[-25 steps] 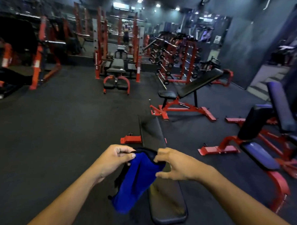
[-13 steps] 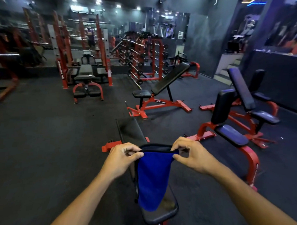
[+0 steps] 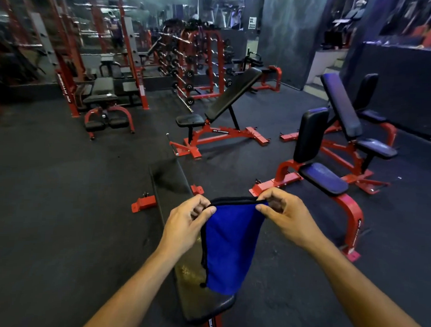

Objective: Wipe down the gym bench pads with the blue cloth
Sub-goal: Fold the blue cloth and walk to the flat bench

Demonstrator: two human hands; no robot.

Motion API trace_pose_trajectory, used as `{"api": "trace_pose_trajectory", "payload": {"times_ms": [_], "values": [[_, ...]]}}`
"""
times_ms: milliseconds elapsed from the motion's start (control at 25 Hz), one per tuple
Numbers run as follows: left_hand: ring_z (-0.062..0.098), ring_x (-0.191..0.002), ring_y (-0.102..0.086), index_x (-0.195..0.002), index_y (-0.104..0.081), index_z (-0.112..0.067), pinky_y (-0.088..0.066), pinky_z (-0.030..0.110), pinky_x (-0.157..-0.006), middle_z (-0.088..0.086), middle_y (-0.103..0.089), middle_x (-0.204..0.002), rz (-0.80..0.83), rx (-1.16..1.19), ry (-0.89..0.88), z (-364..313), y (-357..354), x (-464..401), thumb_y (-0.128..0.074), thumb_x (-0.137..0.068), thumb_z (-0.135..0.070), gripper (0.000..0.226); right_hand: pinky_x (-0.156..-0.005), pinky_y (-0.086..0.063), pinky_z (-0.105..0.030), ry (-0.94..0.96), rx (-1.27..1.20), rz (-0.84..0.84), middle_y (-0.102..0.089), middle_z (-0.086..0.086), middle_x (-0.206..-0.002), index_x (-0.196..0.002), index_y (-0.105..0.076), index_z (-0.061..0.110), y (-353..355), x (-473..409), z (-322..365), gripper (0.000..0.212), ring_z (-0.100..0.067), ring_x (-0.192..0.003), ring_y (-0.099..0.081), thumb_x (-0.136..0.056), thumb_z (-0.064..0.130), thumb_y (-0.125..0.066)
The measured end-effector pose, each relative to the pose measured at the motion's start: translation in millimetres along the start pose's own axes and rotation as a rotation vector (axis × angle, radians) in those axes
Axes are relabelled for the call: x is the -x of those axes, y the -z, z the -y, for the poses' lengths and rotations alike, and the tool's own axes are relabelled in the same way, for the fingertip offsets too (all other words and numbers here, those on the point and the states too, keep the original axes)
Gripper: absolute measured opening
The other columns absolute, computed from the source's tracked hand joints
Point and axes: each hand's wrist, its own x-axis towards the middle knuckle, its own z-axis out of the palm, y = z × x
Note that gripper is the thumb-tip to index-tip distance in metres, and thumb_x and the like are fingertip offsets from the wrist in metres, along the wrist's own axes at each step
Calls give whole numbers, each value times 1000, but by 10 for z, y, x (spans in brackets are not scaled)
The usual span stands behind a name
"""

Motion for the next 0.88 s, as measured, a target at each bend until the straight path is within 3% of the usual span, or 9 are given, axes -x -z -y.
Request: {"api": "trace_pose_trajectory", "payload": {"times_ms": [80,240,400,560,680,760,880], "values": [[8,-75,-56,-89,-60,-34,-39,16,-66,-18,-57,-91,-34,-39,-47,-16,-162,-68,-65,-99,-28,13,-77,-55,-28,15,4,2,-70,6,-95,-93,-65,29,92,-82,-132,10,-11,-90,-67,-92,20,-67],[6,-70,-57,-89,-61,-24,-38,14,-62,-16,-60,-80,-18,-9,-14,-71,-417,-169,-66,-99,-21,12,-75,-53,-33,1,-8,-6,-68,0,-89,-94,-64,33,219,-177,-393,14,-19,-86,-65,-93,19,-65],[11,-70,-60,-90,-58,-24,-43,27,-61,-4,-63,-76,-52,39,47,-72,-616,-212,-59,-103,-29,14,-77,-51,-18,17,-82,-21,-69,8,-93,-96,-65,25,302,-233,-521,12,-5,-90,-66,-94,14,-62],[14,-70,-61,-94,-54,-25,-45,34,-59,-2,-61,-74,-89,70,44,-59,-692,-210,-52,-105,-36,16,-76,-50,-15,4,-118,-18,-69,6,-93,-98,-62,24,257,-248,-493,11,-4,-89,-66,-97,14,-58],[11,-72,-62,-112,-56,-33,-46,34,-64,-2,-60,-75,-75,79,44,-11,-622,-283,-52,-105,-39,11,-72,-48,-15,12,-105,-24,-69,5,-90,-98,-60,26,215,-234,-409,12,-6,-85,-65,-99,15,-56],[9,-86,-68,-132,-55,-37,-53,31,-78,-5,-65,-86,6,271,120,-52,-569,-333,-61,-100,-35,33,-74,-50,-18,-13,-115,-56,-69,6,-93,-100,-59,27,230,-199,-352,12,-7,-90,-66,-99,16,-55],[11,-115,-68,-140,-54,-28,-55,29,-98,-3,-70,-124,324,544,267,-139,-604,-376,-73,-92,-15,53,-87,-51,-26,-69,-108,-168,-69,11,-105,-108,-57,34,294,-161,-254,18,-3,-103,-64,-98,20,-58]]}}
